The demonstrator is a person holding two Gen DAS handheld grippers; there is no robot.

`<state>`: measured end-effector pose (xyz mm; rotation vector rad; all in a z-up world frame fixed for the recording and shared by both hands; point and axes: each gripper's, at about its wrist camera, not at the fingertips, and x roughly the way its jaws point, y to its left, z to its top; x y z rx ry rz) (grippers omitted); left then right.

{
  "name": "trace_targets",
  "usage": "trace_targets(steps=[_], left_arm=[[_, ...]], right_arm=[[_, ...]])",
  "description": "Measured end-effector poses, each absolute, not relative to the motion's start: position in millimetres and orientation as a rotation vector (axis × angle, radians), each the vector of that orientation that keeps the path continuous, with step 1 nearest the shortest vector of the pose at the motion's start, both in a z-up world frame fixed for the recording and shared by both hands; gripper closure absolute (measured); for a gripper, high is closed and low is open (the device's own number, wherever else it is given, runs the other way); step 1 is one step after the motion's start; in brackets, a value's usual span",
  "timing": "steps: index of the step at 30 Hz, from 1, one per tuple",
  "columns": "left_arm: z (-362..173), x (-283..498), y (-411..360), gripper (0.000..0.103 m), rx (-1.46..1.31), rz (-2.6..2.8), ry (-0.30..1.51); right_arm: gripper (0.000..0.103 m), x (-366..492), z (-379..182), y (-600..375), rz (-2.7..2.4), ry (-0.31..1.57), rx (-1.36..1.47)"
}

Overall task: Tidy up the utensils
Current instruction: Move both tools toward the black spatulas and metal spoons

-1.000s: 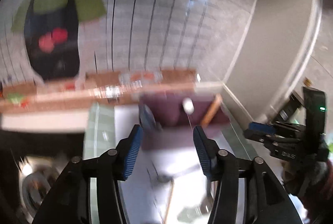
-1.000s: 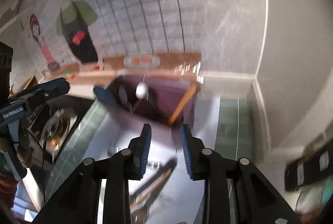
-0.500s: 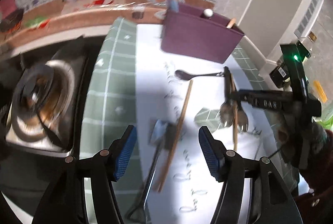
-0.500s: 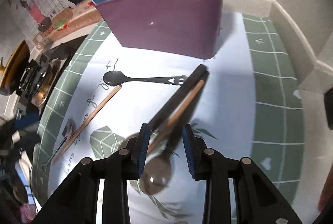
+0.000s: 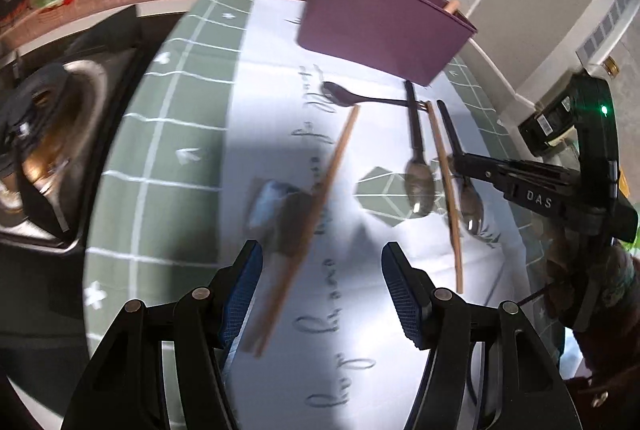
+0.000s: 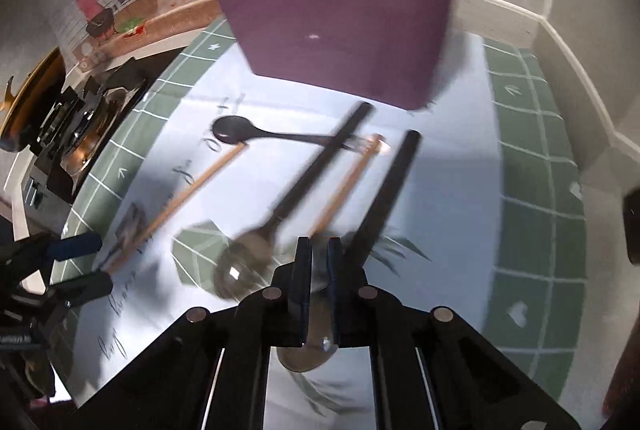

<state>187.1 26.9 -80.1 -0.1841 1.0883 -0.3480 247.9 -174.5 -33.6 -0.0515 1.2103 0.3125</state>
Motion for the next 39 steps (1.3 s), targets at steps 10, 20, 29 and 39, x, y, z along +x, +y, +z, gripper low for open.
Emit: trace_targets(steps=[10,20,29,39], left_arm=[[-76,204,-6,0.041,-0.147,-0.404,1.094],[-67,197,30,0.041,0.018,-0.243,1.015],[-81,196,59,0.041,0.003,-0.213,1.039],[-90,200,30,0.042,0.085,-0.224,1.048]], right_arm=[[0.093,233,-30,-224,0.257,1.215,0.009],[0.087,228,-28,-210,0.282,1.209,0.007],[0.083,221,-18,-177,0.348,1.17,-0.093],[0.083,218,-20,-186,0.324,1.178,-0.077]])
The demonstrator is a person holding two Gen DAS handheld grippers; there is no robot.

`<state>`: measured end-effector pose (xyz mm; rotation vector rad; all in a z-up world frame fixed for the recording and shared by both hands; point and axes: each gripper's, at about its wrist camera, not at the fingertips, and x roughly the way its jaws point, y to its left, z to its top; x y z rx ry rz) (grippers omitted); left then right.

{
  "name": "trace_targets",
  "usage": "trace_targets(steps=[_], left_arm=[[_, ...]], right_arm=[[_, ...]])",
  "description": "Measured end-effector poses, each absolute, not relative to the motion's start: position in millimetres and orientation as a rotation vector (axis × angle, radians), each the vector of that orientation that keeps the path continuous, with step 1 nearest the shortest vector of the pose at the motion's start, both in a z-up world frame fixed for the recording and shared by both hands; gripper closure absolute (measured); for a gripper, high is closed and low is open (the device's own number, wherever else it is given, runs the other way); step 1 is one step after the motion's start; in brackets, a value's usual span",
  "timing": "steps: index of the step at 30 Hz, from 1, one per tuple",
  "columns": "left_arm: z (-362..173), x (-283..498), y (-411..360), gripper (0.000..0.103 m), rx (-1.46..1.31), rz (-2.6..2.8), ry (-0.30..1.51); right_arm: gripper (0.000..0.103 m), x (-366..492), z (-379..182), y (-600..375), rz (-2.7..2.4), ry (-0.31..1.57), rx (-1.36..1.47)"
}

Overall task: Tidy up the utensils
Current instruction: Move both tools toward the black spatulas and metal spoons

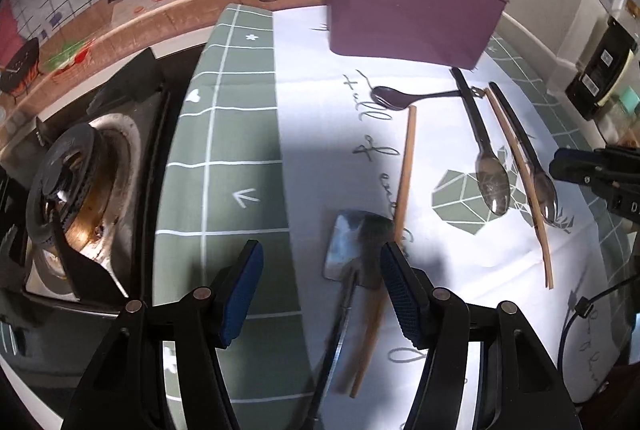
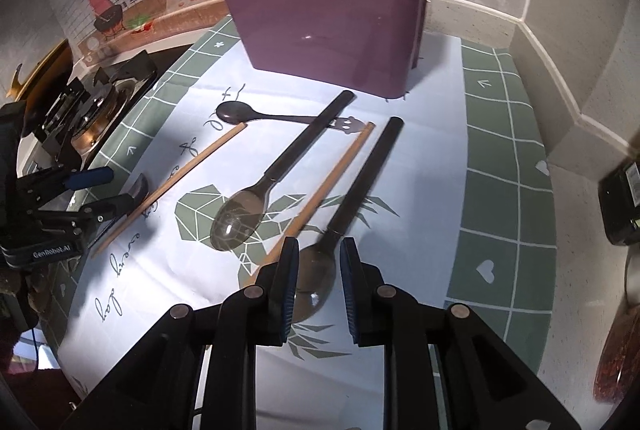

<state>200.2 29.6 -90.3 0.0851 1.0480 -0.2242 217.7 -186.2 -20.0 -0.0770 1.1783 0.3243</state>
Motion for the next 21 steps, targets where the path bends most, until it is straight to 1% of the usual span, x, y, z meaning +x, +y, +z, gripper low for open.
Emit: trace_targets(steps=[5,7,9,15,21], left_arm=[[-90,196,18,0.042,0.051,-0.29,1.066],[-86,192,18,0.042,0.044,-0.294,1.053],[-80,190,24,0.042,0.028,-0.29,1.04],[-71,184,52,0.042,-0.001,-0.241,1.026],[-81,180,67,0.042,-0.016,-0.202,1.051]], right_arm=[[0.083,225,-14,-178,0.348,1.164,-0.045],[0.082,235,-14,-167,0.367,1.158,-0.036],[0.079,245,-18,-155,0.366,1.167,-0.037],[0.079,279,-45,-122,0.293,1.214,-0.09],[0.079,271,-48,-124,0.291,1.204,-0.192]])
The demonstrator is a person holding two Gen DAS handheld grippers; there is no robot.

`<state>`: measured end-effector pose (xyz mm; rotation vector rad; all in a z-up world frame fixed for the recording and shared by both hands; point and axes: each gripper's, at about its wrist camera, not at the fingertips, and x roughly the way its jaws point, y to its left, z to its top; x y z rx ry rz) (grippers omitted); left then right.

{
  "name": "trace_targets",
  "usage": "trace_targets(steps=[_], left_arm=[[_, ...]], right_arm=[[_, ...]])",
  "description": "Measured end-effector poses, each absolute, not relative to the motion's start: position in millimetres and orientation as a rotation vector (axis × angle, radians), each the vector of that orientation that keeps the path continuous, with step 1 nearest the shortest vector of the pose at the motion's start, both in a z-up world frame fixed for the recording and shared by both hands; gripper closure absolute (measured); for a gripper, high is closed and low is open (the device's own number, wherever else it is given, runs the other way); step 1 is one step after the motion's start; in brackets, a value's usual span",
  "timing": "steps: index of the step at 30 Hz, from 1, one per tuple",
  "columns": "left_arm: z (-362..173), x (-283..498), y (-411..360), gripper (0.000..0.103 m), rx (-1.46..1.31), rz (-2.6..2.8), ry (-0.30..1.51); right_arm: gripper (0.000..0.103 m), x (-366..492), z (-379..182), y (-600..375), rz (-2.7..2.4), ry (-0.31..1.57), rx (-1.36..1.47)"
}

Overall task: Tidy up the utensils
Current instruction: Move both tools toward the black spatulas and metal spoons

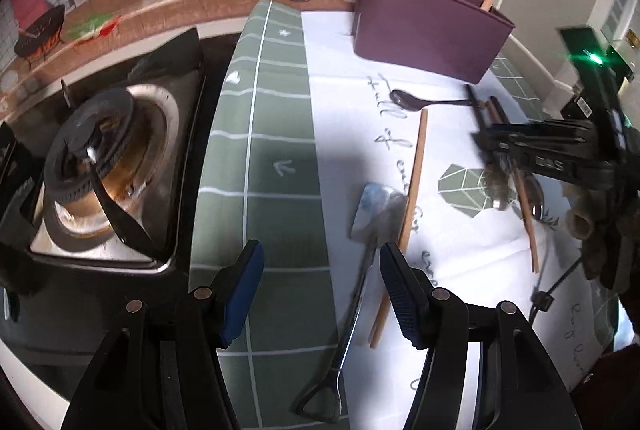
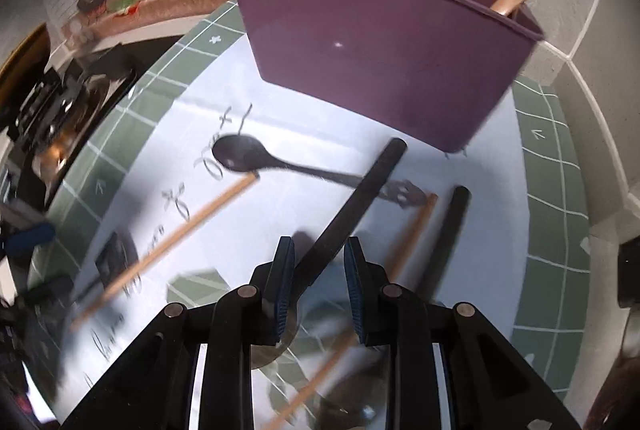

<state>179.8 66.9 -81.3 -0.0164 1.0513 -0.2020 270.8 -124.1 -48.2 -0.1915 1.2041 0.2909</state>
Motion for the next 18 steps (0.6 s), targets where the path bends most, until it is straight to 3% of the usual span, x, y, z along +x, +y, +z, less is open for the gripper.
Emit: trace_targets(steps=[13,18], left_arm=[[-86,182,24,0.042,-0.009,-0.317,1.067],[-67,183,47,0.042,0.022,-0.24,1.016]], right_arm=[[0.077,240,-39,-190,0.203,1.205,-0.161],[0.076,237,-27,-179,0.287,1.187,-0.083]])
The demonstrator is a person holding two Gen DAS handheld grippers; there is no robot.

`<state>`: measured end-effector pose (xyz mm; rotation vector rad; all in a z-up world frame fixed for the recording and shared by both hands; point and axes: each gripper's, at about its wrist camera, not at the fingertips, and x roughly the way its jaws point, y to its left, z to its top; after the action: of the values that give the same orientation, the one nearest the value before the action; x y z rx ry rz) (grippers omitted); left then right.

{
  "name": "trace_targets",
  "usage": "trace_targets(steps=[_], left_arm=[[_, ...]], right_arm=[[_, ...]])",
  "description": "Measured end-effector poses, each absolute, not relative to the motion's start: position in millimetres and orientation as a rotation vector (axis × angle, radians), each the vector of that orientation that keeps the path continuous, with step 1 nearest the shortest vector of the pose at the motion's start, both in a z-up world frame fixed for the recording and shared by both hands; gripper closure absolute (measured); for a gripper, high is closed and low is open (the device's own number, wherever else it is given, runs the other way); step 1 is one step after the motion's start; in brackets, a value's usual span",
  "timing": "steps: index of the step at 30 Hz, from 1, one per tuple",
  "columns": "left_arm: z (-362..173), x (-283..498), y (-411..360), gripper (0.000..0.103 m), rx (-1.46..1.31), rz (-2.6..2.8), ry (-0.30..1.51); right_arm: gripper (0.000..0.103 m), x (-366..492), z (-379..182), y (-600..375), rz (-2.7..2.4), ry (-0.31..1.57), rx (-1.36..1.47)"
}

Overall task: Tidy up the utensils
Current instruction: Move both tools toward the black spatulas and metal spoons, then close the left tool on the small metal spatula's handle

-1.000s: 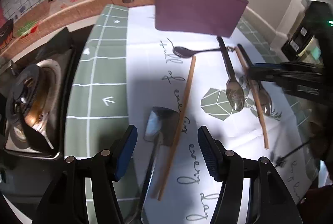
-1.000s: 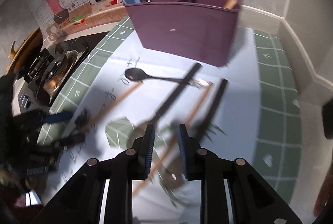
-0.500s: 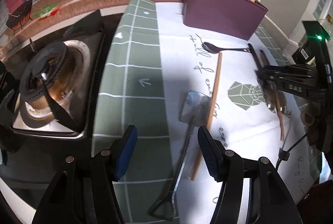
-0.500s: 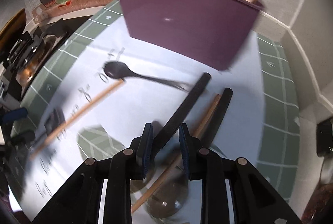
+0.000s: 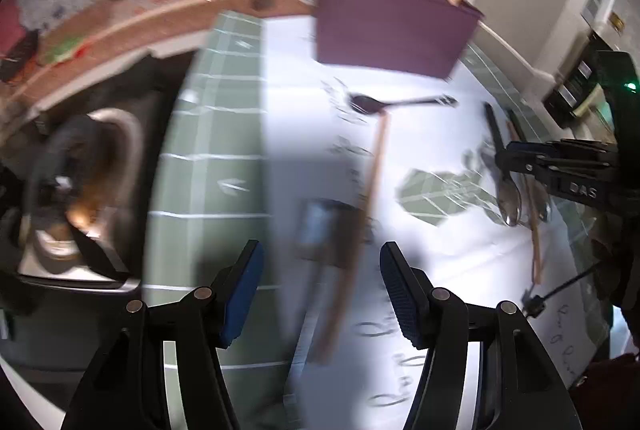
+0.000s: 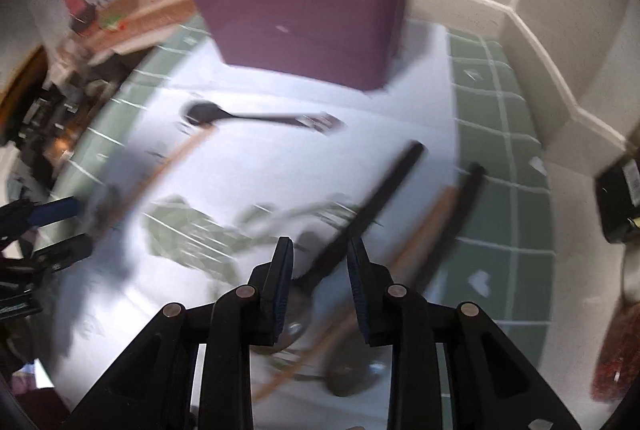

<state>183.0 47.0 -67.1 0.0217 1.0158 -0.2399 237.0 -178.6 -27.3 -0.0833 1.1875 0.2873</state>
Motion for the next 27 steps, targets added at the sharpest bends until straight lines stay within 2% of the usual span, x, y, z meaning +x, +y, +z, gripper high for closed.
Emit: trace_targets(steps=[8,13,27], left_arm=[[-54,177,106,0.042,0.006,-0.1,0.986],[-62,181,102,0.042,-0.014,-0.18,1.026],[-89,213,43,0.042,0.223,-0.308,1.105]], right_arm=[[0.077,250,-27,-78,0.512,1.136,-0.211],[0.078,258,-38,-45,0.552,1.106,-0.305],[0.078,231,-37,-141,0.438,1.168,-0.266]])
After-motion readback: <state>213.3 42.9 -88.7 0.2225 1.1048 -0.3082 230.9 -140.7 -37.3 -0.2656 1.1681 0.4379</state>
